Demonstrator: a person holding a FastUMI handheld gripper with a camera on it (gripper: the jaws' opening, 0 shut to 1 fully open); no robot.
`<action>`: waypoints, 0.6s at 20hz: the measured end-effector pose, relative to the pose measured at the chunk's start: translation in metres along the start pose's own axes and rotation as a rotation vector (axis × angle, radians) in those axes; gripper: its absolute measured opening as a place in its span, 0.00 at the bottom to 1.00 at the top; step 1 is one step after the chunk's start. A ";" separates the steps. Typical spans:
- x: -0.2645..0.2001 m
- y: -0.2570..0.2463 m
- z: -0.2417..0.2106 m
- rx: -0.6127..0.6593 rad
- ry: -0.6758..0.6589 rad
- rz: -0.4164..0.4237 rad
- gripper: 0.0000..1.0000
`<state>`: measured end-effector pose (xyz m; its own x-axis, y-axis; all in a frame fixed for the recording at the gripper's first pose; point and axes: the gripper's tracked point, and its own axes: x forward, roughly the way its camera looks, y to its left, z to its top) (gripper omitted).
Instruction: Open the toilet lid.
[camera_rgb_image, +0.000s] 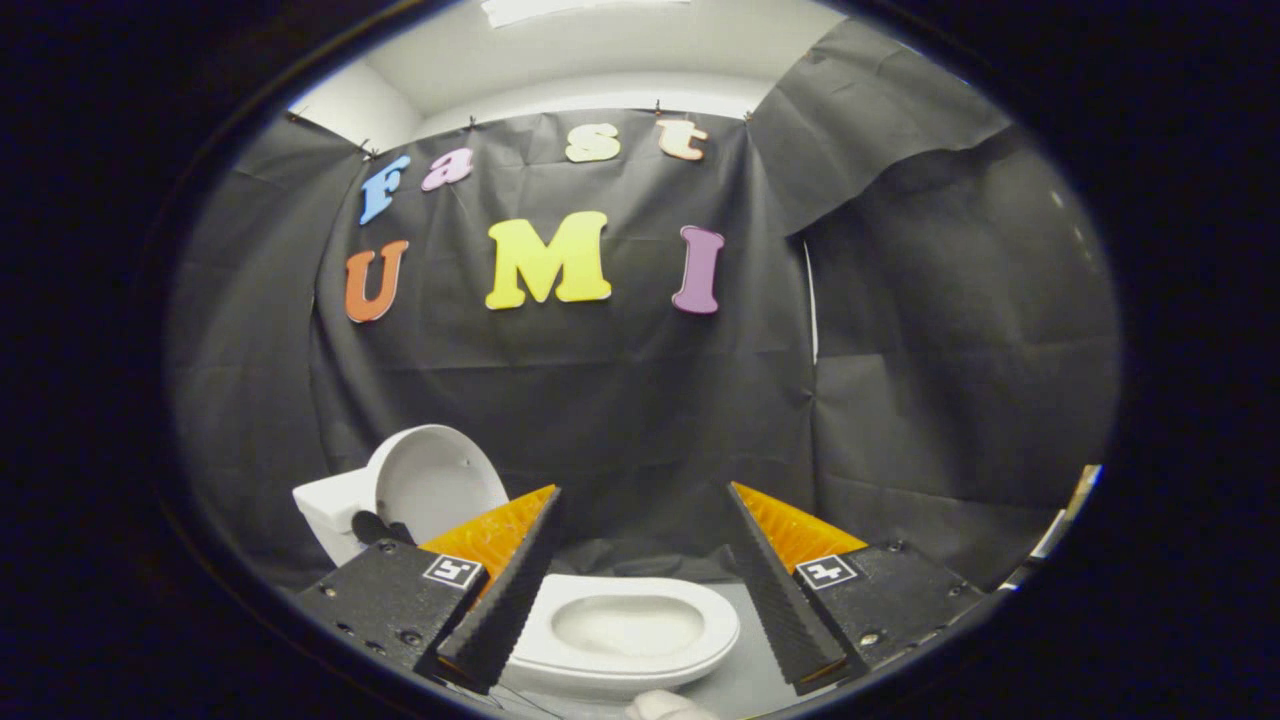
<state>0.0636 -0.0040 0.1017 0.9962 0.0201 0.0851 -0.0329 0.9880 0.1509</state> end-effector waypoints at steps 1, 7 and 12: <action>-0.001 -0.006 -0.006 0.000 0.004 -0.004 0.99; -0.020 -0.025 -0.044 -0.052 -0.006 0.014 0.99; -0.036 -0.039 -0.074 -0.063 0.051 0.000 0.99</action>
<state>0.0345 -0.0319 0.0198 0.9991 0.0267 0.0345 -0.0296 0.9957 0.0882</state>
